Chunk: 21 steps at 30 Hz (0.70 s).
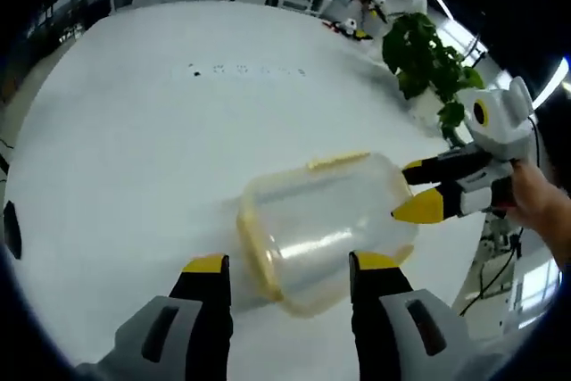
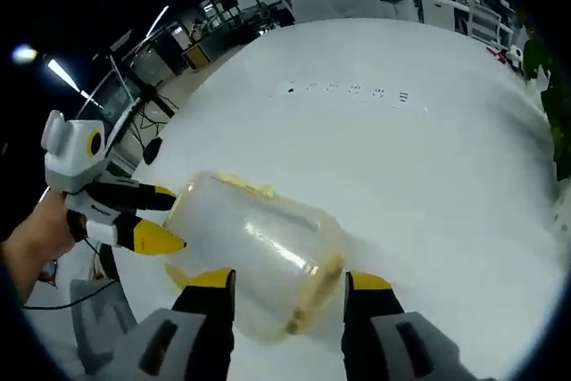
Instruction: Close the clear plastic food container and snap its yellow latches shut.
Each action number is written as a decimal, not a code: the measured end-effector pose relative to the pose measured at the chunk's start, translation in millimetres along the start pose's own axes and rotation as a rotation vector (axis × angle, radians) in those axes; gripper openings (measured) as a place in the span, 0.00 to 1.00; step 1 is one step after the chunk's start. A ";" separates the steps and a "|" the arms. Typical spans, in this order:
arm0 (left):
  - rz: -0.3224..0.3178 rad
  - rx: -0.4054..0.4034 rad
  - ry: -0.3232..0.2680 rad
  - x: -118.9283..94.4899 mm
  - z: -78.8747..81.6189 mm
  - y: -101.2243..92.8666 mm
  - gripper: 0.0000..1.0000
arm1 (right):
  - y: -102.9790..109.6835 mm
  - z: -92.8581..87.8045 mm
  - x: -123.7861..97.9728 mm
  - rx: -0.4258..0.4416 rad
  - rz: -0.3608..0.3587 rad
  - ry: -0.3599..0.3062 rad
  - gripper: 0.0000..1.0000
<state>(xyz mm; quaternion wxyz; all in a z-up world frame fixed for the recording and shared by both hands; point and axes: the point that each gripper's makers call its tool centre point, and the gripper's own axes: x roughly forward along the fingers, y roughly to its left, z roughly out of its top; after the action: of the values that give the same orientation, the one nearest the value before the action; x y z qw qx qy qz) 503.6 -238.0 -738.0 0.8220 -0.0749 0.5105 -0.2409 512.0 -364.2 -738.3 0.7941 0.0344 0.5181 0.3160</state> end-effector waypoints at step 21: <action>-0.007 -0.043 0.033 6.8 -1.4 -6.9 0.37 | 5.7 -6.1 2.6 0.021 0.007 0.045 0.35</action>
<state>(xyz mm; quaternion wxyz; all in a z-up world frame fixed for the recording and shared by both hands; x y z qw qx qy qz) 502.6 -247.0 -741.5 0.8108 -0.0903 0.5289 -0.2338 504.9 -359.9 -741.0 0.7805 0.0374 0.5392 0.3142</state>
